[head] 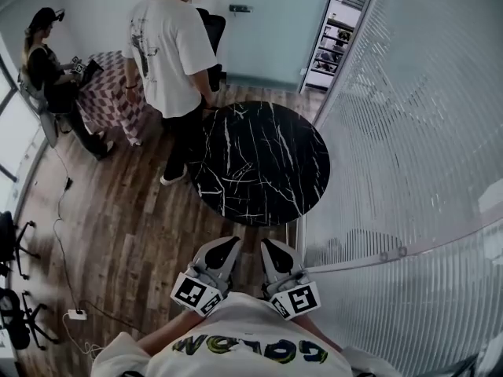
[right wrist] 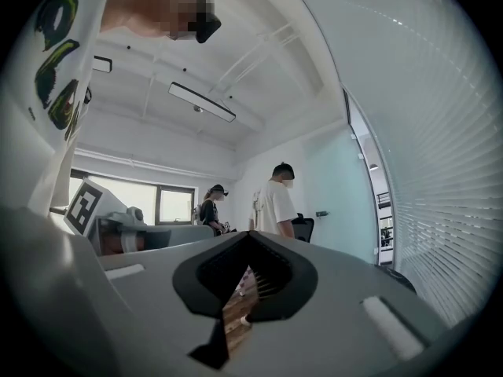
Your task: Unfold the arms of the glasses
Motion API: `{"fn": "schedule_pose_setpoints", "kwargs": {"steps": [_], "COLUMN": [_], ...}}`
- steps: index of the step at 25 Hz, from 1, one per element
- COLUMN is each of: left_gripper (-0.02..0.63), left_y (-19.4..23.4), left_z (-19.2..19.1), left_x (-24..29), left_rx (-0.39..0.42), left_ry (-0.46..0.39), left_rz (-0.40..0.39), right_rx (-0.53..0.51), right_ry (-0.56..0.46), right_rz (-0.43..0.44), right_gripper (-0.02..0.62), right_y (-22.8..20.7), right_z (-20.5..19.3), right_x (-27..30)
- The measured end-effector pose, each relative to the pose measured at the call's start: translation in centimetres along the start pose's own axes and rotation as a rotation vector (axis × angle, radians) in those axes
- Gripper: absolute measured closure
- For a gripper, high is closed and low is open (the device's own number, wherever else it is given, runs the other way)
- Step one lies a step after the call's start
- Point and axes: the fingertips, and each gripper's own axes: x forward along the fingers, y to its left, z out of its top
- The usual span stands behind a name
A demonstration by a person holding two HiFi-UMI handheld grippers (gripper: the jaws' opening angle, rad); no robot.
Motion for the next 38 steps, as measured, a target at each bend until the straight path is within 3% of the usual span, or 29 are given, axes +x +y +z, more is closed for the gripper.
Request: {"fn": "schedule_pose_setpoints", "kwargs": {"steps": [24, 38], "left_gripper": [0.603, 0.603], "left_y": [17.9, 24.0], "left_z": [4.0, 3.6], "left_x": [15.4, 18.0], "left_rx": [-0.009, -0.003], "left_ry": [0.03, 0.052], "left_rz": [-0.133, -0.172], "right_rx": [-0.038, -0.047], "right_ry": [0.006, 0.028], "right_rz": [-0.095, -0.132], "right_gripper": [0.595, 0.595], "right_y": [-10.8, -12.6], "right_z": [1.3, -0.5], "right_x": [21.1, 27.6]}}
